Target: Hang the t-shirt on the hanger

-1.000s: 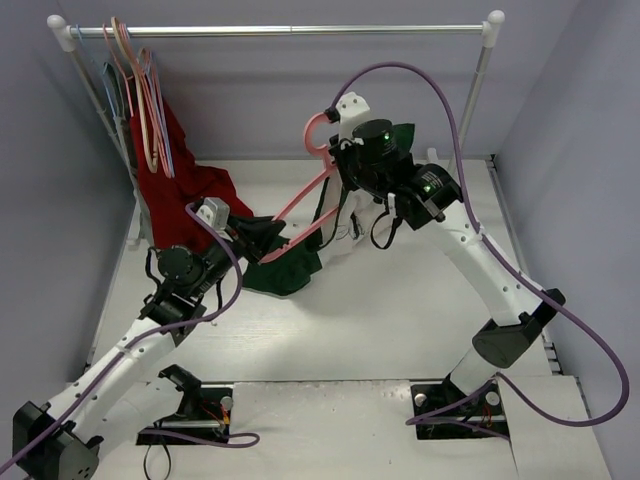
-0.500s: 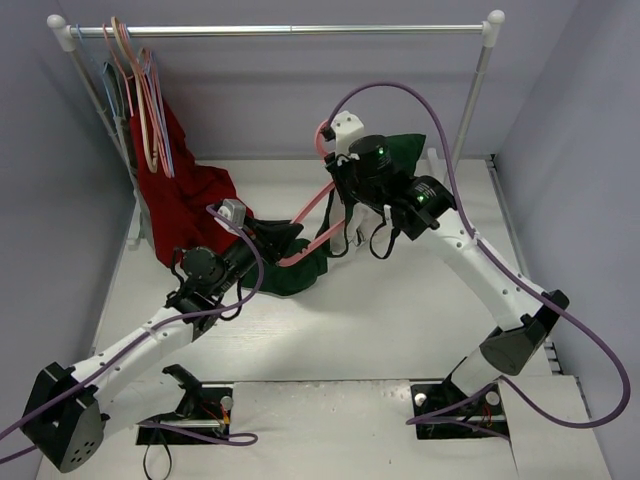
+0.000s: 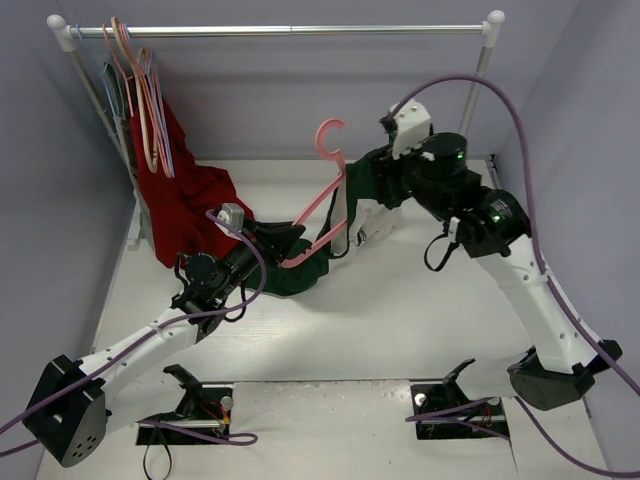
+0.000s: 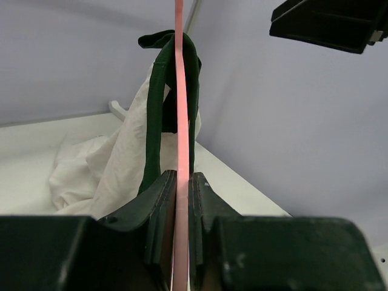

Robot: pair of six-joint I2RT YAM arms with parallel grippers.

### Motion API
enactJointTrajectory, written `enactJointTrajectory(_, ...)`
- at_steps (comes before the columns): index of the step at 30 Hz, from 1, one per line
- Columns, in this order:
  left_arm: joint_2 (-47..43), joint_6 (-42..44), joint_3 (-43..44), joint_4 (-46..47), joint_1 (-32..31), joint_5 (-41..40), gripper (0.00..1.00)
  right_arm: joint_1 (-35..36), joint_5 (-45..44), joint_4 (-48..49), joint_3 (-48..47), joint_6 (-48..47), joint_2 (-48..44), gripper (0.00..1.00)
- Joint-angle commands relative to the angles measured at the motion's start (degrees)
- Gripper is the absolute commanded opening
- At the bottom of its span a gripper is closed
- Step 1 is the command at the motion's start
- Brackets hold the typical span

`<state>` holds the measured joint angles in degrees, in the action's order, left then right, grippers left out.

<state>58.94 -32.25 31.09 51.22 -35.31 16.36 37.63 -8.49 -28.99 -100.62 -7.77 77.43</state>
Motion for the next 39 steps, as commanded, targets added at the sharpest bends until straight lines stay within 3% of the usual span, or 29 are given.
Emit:
enactJointTrajectory(1,-1.2,-1.5,2.0,11.6,-0.3,0.6,0.00,-6.9,4.8,1.0,1.7,-5.7,-2.3,0.64)
enactJointTrajectory(10,-4.5,0.8,3.8,5.4,-0.3,3.0,0.00,-20.5,26.2,9.6,6.2,-19.6,-0.2,0.68)
enactJointTrajectory(18,-6.0,1.7,5.4,1.5,-0.3,3.9,0.00,-20.5,38.3,9.2,0.6,-25.3,6.2,0.81)
enactJointTrajectory(29,-6.4,3.8,8.5,-3.3,-0.3,6.4,0.00,-17.7,41.2,7.5,3.6,-28.3,8.4,0.83)
enactJointTrajectory(39,-6.4,4.1,12.3,-8.4,-0.3,10.4,0.00,-17.2,40.3,13.2,9.0,-29.8,7.5,0.81)
